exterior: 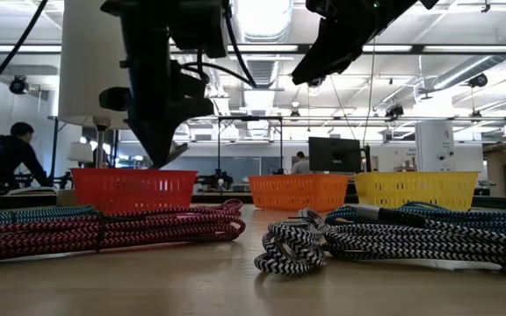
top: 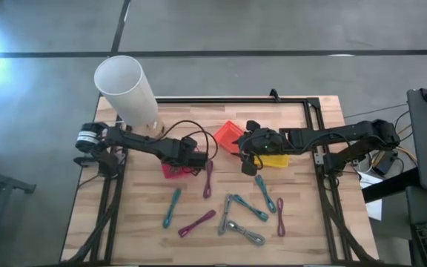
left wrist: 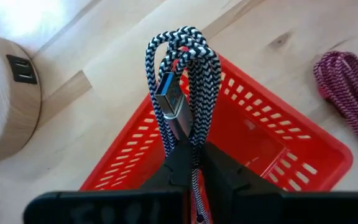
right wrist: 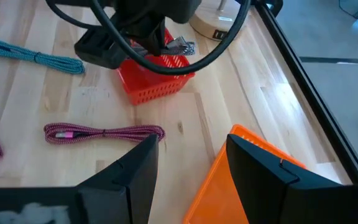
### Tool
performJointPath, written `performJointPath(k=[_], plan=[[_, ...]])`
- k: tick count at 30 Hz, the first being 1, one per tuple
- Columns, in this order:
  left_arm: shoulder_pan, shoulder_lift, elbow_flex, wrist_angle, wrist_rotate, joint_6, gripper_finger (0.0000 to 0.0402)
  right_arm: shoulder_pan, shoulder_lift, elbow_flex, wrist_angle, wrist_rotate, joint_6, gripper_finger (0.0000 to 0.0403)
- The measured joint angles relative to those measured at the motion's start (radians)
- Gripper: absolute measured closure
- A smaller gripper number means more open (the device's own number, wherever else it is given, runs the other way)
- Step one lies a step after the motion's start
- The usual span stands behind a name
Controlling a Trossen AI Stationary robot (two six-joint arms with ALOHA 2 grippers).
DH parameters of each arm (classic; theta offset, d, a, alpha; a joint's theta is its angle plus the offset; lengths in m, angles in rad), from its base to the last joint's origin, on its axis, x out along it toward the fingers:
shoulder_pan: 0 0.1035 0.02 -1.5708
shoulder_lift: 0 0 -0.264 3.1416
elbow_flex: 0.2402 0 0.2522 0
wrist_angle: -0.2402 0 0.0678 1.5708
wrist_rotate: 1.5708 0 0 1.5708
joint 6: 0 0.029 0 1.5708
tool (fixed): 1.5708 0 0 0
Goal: Pick & Place USB Port
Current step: Put the bottom left black and white charger cable into the red bin, then put the bottom left black and blue charger cable into the orange bin
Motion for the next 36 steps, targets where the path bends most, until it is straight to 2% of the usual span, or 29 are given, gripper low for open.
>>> performJointPath(k=[6,12,17,22,28,36], plan=[[0.008,0.000,-0.037,0.107,-0.020,0.085,0.0339,0.000,0.000,0.000,0.000,0.000,0.000,0.0216],[0.013,-0.011,-0.008,0.097,-0.041,0.157,0.0315,0.000,0.000,0.000,0.000,0.000,-0.001,0.0216],[0.005,-0.022,0.069,0.043,-0.038,0.265,0.0315,0.000,0.001,0.000,0.000,0.000,-0.001,0.0216],[-0.042,-0.043,0.136,-0.008,-0.033,0.300,0.0324,0.000,0.001,0.000,-0.014,-0.001,0.003,0.0216],[-0.157,-0.092,0.141,-0.023,0.005,0.253,0.0329,0.000,0.001,-0.014,-0.046,-0.005,0.023,0.0216],[-0.351,-0.112,0.088,-0.023,0.121,0.006,0.0330,0.000,0.001,-0.020,-0.045,-0.007,0.067,0.0216]])
